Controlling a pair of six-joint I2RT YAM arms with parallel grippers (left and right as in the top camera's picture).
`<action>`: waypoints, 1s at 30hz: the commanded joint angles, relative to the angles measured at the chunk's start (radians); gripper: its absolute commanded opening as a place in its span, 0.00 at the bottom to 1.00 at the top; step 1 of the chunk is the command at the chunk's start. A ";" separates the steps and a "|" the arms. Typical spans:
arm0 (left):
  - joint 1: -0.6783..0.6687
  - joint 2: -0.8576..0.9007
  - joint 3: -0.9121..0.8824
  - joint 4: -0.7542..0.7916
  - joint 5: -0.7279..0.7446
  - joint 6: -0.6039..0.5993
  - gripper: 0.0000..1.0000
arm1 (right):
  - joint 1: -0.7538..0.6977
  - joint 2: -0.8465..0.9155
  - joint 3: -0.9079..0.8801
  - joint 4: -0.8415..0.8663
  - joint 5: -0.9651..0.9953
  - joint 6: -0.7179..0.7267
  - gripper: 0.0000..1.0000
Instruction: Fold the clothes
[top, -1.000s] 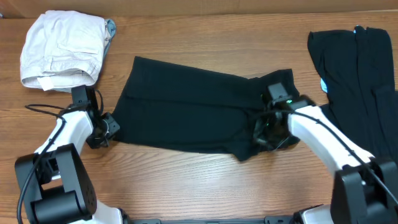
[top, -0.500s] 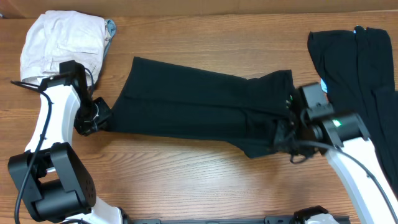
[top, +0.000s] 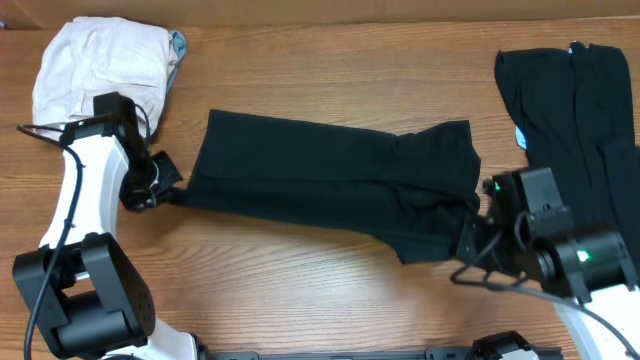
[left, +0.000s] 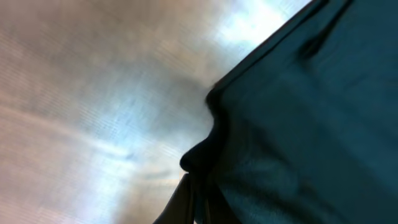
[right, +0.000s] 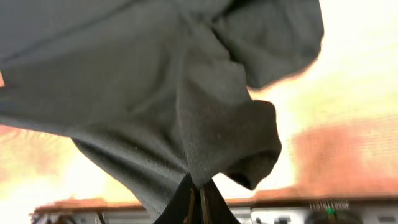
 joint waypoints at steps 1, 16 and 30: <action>-0.029 -0.028 0.022 0.061 0.010 0.023 0.04 | -0.004 0.075 0.026 0.060 0.064 -0.026 0.04; -0.244 -0.019 0.021 0.368 -0.192 -0.010 0.04 | -0.132 0.496 0.026 0.404 0.087 -0.150 0.04; -0.247 0.093 0.021 0.425 -0.203 -0.038 0.04 | -0.185 0.536 0.026 0.558 0.055 -0.235 0.04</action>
